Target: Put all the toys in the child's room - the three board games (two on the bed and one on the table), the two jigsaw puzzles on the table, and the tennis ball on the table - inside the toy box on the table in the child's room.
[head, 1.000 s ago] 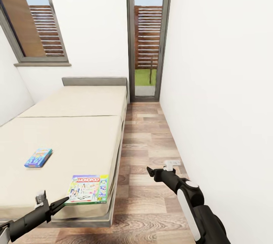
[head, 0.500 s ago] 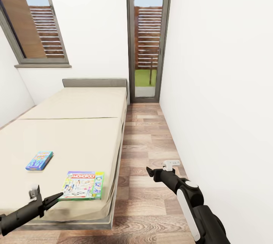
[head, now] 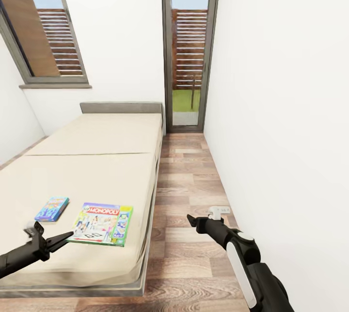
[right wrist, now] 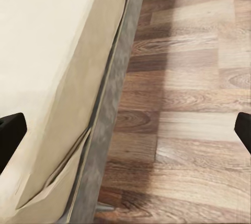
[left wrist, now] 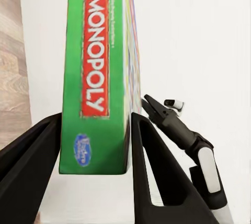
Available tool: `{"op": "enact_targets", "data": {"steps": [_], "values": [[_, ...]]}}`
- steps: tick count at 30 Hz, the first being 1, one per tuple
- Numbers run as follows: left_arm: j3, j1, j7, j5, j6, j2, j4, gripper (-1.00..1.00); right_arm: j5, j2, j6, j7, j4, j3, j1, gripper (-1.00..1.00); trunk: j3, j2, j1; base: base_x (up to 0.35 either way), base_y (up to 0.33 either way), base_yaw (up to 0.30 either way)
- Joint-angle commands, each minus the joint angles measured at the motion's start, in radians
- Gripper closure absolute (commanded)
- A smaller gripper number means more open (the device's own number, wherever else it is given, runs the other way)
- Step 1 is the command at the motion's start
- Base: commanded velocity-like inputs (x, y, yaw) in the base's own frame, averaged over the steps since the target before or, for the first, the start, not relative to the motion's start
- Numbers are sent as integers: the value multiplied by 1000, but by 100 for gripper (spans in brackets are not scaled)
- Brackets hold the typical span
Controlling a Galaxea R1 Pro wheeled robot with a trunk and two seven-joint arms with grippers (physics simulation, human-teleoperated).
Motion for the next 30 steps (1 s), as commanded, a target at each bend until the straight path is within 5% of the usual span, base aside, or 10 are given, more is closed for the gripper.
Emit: {"op": "enact_targets", "data": {"steps": [1, 6, 12, 22, 30], "values": [[-24, 0, -4, 0, 11, 0, -6, 100, -6, 1, 5, 2, 3, -2, 0, -100, 2, 7, -4, 0, 0, 0], [-102, 0, -4, 3, 14, 4, -45, 100, -65, -4, 5, 1, 21, -3, 2, -100, 18, 42, -23, 0, 0, 0], [-117, 2, -4, 6, 40, 26, -91, 100, -131, -3, -15, 0, 149, -4, 25, -100, 37, 84, -46, -98, 0, 0], [-120, 3, -4, 6, 43, 29, -99, 100, -137, -10, -181, 3, 454, -52, 27, -100, 68, 154, -85, -48, 0, 0], [-121, 3, -4, 5, 43, 29, -100, 100, -138, -13, -258, 10, 578, -74, 27, -100, 93, 210, -115, -1, 0, 0]]}}
